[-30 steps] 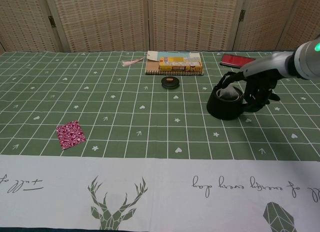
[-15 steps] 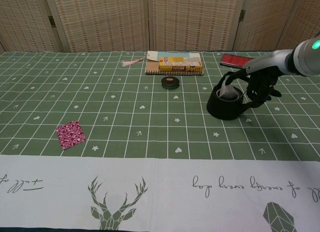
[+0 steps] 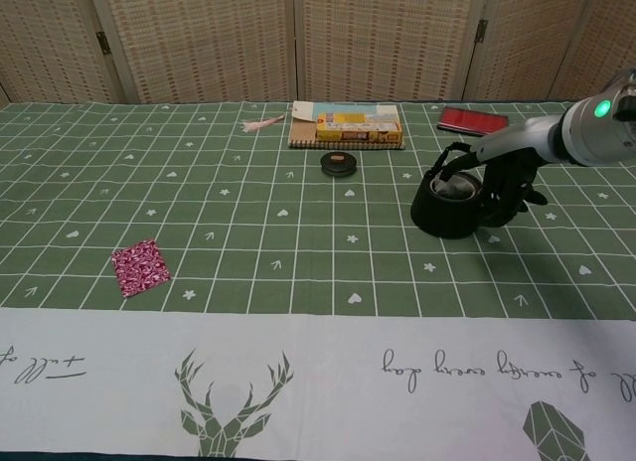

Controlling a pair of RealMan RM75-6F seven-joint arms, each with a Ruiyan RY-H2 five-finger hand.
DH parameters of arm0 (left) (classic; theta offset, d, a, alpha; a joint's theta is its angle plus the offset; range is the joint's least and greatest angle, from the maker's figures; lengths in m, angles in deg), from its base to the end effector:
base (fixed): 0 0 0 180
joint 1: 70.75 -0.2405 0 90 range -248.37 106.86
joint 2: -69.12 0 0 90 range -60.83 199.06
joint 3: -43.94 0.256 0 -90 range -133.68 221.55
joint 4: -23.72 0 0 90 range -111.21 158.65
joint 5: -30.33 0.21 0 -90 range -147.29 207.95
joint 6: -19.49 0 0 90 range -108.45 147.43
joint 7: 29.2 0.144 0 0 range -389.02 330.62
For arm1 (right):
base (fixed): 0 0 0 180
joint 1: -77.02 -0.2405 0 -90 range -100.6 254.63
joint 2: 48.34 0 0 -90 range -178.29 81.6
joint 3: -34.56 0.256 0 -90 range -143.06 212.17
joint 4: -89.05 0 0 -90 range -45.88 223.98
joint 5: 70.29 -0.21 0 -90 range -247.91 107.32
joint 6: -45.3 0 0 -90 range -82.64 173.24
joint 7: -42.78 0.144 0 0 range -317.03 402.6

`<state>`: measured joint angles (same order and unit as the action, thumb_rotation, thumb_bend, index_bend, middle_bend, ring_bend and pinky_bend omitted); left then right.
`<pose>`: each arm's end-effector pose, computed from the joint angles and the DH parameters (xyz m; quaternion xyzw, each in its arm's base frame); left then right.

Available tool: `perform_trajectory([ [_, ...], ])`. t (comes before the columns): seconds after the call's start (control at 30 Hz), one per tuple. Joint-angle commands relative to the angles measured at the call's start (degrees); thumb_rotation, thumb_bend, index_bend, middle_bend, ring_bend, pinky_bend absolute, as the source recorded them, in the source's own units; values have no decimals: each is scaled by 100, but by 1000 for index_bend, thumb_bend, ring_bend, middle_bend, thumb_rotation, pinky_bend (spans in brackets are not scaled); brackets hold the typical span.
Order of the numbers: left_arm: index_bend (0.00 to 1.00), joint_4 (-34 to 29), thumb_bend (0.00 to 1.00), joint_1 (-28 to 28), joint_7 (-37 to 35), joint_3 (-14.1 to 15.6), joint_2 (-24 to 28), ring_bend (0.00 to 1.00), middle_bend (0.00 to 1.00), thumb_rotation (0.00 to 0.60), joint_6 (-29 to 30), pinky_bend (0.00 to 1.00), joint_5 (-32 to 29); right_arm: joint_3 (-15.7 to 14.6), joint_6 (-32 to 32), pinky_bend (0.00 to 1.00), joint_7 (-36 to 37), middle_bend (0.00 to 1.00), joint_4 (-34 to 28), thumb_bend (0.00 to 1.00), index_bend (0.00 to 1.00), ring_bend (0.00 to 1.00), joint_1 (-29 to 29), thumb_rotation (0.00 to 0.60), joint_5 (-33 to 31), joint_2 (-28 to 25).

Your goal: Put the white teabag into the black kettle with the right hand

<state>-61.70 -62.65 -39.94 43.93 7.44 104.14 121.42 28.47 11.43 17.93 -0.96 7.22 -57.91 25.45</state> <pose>-0.3208 0.1905 0.1729 -0.6337 -0.3777 -0.4054 0.5399 -0.1594 -0.3815 0.0174 0.7407 -0.5272 0.1257 0.3970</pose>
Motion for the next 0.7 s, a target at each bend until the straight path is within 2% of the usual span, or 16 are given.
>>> perform_trajectory([
  [0.03, 0, 1, 281, -4, -12, -2, 4, 64, 0, 600, 11, 41, 1, -55, 21, 706, 18, 750, 59, 430, 35, 677, -40, 600, -38, 58],
  [0.7, 0, 3, 281, -14, -32, -2, 3, 64, 0, 600, 44, 41, 28, -493, 36, 705, -14, 750, 98, 430, 74, 676, -381, 600, -433, 186],
])
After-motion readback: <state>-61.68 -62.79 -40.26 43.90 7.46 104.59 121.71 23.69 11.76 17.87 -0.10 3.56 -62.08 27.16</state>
